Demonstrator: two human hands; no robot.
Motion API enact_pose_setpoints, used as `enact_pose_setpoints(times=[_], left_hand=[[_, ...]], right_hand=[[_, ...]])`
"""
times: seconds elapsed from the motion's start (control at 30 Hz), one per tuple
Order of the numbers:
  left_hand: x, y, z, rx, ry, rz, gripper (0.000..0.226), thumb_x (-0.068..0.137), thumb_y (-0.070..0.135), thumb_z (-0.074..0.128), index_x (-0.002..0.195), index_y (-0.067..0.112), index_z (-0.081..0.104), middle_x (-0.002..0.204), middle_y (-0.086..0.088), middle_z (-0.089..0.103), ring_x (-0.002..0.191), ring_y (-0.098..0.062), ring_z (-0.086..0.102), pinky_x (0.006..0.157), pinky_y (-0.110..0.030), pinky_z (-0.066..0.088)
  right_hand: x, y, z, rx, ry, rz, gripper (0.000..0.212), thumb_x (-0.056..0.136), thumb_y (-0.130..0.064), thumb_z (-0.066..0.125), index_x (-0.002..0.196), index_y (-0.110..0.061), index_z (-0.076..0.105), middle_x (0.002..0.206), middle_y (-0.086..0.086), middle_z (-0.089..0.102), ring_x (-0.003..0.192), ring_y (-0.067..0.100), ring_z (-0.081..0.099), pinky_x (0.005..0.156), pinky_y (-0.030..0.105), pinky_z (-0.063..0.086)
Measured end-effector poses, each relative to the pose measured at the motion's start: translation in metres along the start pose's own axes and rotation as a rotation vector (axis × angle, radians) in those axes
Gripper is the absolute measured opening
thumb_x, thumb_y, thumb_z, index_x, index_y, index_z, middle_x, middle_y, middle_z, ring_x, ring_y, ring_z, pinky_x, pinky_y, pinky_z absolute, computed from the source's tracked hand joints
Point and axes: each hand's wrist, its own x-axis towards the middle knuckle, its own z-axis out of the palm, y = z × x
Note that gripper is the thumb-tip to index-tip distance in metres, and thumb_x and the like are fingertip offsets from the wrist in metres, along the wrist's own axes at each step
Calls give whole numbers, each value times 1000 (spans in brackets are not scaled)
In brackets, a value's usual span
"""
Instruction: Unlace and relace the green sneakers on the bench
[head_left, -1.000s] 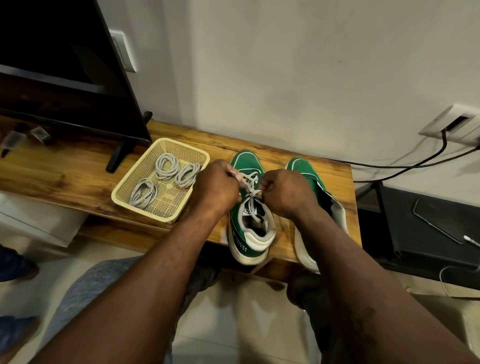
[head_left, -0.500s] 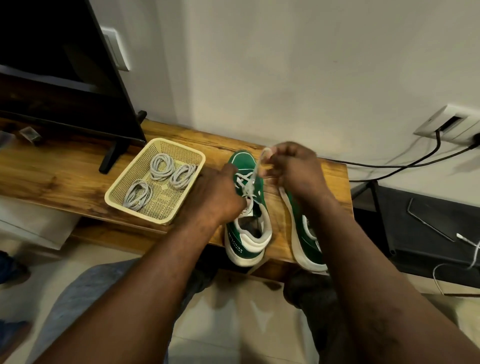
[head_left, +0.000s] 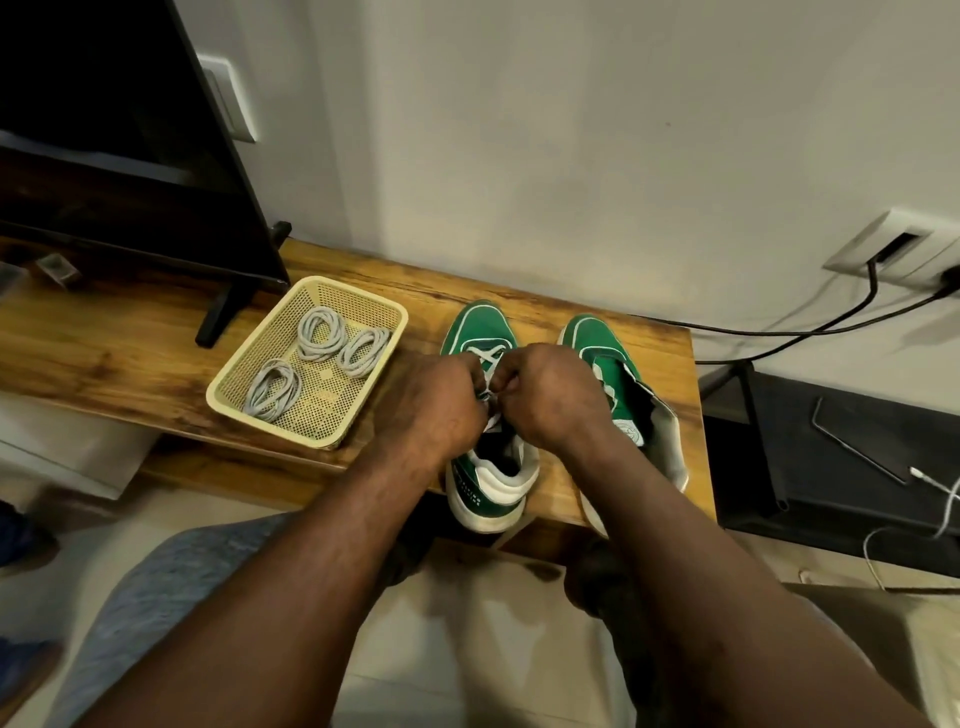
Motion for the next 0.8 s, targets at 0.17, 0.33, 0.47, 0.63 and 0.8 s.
enact_pose_setpoints(times=[0.17, 0.33, 0.47, 0.63, 0.8], left_hand=[[-2, 2, 2, 11, -6, 35, 35, 88, 24, 73, 121, 34, 69, 107, -3, 73, 93, -25, 69, 78, -40, 62], [0, 2, -1, 34, -10, 32, 41, 85, 13, 70, 122, 32, 69, 112, -4, 74, 99, -26, 69, 82, -39, 61], [0, 4, 0, 5, -7, 43, 48, 85, 10, 70, 124, 37, 69, 118, -2, 73, 100, -24, 69, 82, -40, 61], [1, 3, 1, -117, -55, 56, 26, 84, 4, 65, 81, 29, 61, 97, 2, 66, 82, -18, 64, 69, -32, 52], [4, 8, -26, -983, 0, -226, 17, 82, -2, 65, 81, 15, 63, 87, -7, 71, 82, -24, 66, 75, -37, 55]], right_hand=[[1, -3, 3, -47, -9, 12, 7, 87, -22, 66, 91, -20, 71, 93, 3, 70, 85, 27, 67, 76, 39, 60], [13, 17, -9, 259, -65, 237, 16, 93, -19, 61, 92, -6, 71, 91, 14, 74, 89, 35, 71, 81, 53, 62], [10, 21, -8, 300, -40, 248, 13, 89, -15, 58, 94, -7, 66, 94, 15, 72, 91, 35, 69, 79, 54, 61], [4, 13, -4, 277, 74, 157, 24, 78, -13, 62, 98, -26, 59, 81, -1, 68, 74, 20, 63, 60, 32, 49], [4, 11, -4, 236, 59, 222, 13, 88, -22, 60, 84, -17, 71, 80, 3, 71, 78, 26, 67, 68, 34, 57]])
